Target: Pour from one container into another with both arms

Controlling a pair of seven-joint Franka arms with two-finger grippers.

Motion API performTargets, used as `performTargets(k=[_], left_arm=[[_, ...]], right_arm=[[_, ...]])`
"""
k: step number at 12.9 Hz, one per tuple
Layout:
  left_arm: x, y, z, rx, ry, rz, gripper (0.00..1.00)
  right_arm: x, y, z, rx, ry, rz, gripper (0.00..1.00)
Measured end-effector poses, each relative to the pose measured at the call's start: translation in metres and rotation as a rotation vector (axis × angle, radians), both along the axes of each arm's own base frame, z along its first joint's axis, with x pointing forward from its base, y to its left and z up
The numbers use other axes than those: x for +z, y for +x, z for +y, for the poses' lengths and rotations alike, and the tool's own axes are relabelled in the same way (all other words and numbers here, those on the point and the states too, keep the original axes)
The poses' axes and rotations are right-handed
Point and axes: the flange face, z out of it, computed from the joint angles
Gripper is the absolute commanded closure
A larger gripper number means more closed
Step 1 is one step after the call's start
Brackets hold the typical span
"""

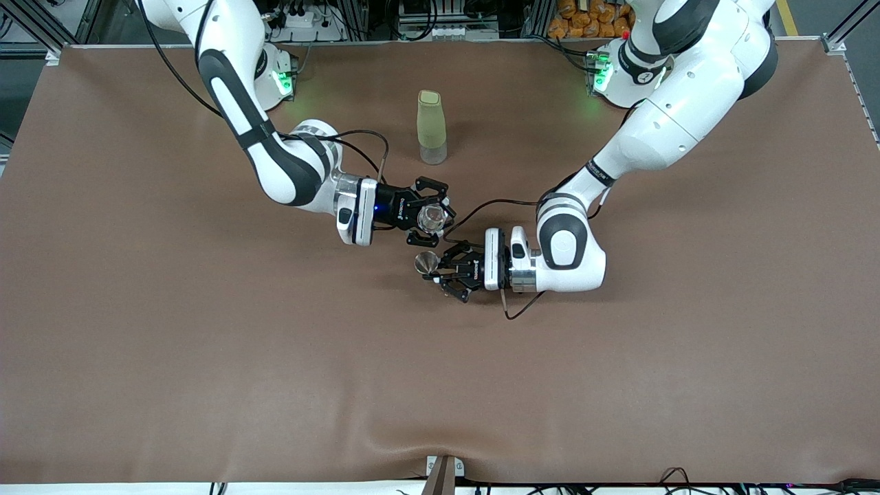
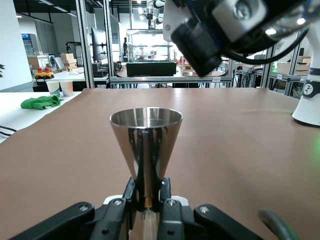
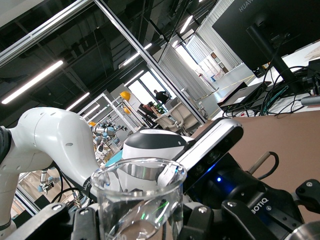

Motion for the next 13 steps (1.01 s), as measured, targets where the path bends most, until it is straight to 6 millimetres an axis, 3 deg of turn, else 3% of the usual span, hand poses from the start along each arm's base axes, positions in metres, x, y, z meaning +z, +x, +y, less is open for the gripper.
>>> performTargets(k=[13], left_arm=[[-0.003,-0.0021,0.0094,-0.026,-0.036,-0.011,1.0]], right_arm=[[-0.0004,0.0015,-0.0013,-0.009,0.019,0.139,1.0]])
